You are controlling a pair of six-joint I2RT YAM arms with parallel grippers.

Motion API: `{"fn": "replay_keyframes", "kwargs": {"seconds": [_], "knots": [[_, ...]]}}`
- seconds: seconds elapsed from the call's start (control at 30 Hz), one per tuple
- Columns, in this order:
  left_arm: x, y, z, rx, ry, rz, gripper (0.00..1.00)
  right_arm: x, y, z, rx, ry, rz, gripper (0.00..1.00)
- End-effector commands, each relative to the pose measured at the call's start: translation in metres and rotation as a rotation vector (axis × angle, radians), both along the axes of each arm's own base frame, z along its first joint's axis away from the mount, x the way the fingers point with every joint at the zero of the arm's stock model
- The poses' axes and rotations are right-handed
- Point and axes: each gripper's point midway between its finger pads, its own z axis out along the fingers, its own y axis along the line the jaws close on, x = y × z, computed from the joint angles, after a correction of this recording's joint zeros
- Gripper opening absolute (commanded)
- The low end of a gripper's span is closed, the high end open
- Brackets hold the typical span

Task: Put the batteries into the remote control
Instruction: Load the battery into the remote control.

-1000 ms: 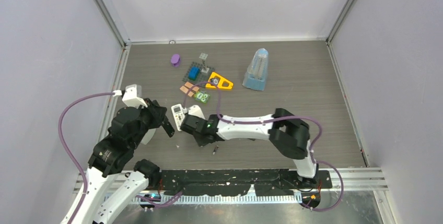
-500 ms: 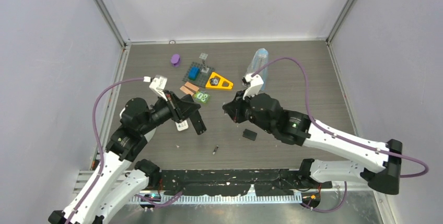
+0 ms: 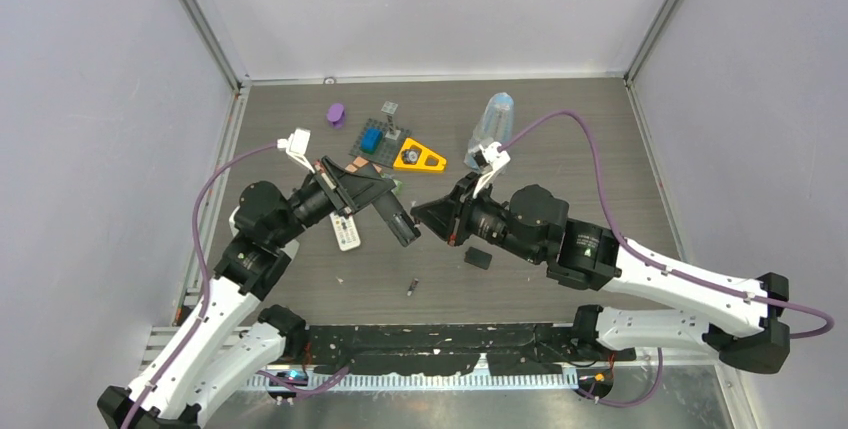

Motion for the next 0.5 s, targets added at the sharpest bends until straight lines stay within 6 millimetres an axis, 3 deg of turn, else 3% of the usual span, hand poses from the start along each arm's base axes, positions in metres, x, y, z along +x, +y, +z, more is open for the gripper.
{"fn": "replay_keyframes", "kwargs": {"seconds": [0.0,0.2,0.47], "knots": [[-0.004,-0.001,0.019,-0.090,0.002,-0.020,0.00,-0.012,0.011,0.041,0.065,-0.073,0.048,0.05],[-0.004,-0.003,0.015,-0.130,0.028,-0.035,0.00,-0.021,0.022,0.037,0.003,-0.102,0.071,0.05],[-0.006,-0.004,0.017,-0.152,0.024,-0.052,0.00,-0.016,0.025,0.020,-0.107,-0.118,0.034,0.06]]}}
